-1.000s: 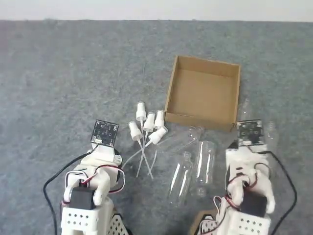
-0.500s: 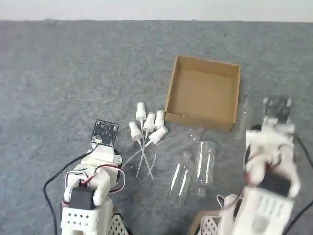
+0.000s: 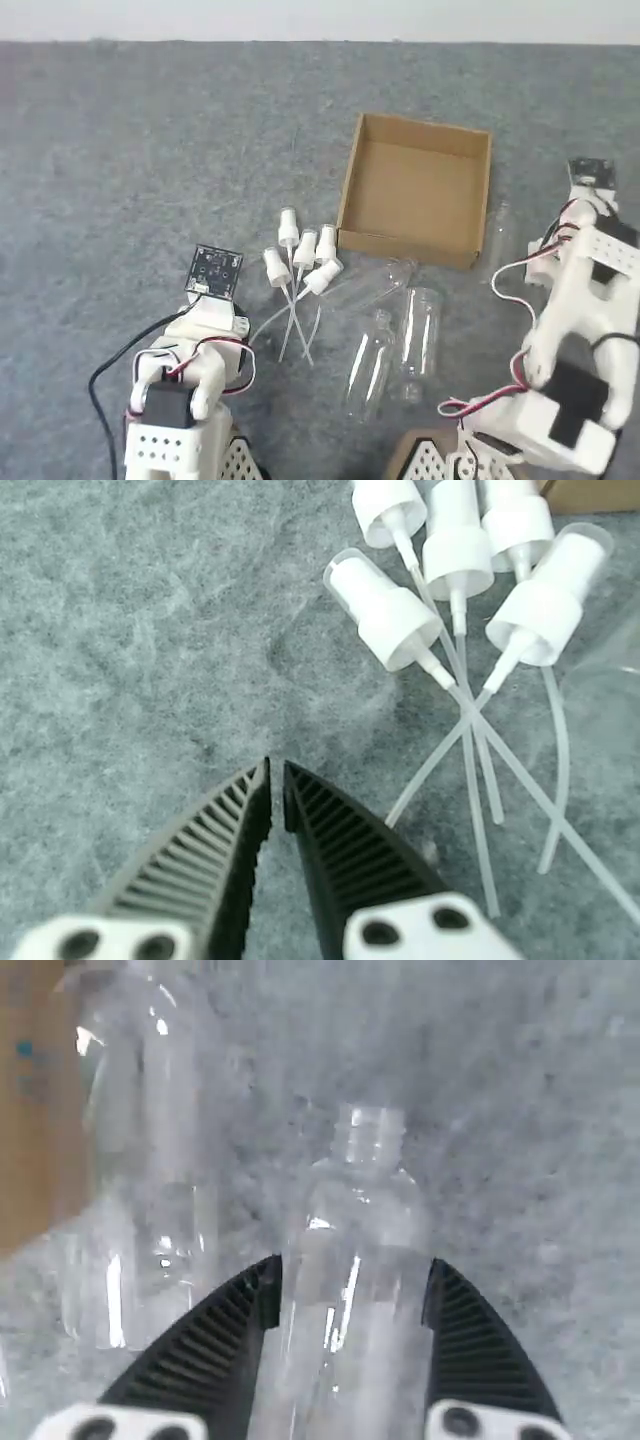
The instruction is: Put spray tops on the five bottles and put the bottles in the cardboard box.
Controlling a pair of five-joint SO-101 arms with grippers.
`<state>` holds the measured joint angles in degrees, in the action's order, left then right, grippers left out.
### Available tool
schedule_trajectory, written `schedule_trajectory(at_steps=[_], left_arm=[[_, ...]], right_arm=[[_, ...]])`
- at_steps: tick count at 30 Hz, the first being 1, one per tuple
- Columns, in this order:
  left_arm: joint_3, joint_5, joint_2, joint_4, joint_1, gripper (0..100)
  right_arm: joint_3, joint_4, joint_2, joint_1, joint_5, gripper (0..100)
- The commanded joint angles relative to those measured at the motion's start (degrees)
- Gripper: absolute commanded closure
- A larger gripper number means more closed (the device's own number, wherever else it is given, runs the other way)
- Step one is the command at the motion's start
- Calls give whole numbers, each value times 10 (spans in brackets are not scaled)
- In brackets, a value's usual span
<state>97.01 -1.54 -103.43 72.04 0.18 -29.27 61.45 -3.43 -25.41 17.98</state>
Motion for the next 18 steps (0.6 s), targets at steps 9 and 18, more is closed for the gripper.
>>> schedule_trajectory(at_steps=[9,18], left_arm=[[-5,-3,-11,3,3,987],[-27,-133,-11,-118,-65,985]], right_arm=[[36,-51,65,-7,48,805],[39,-58,93,-38,137,983]])
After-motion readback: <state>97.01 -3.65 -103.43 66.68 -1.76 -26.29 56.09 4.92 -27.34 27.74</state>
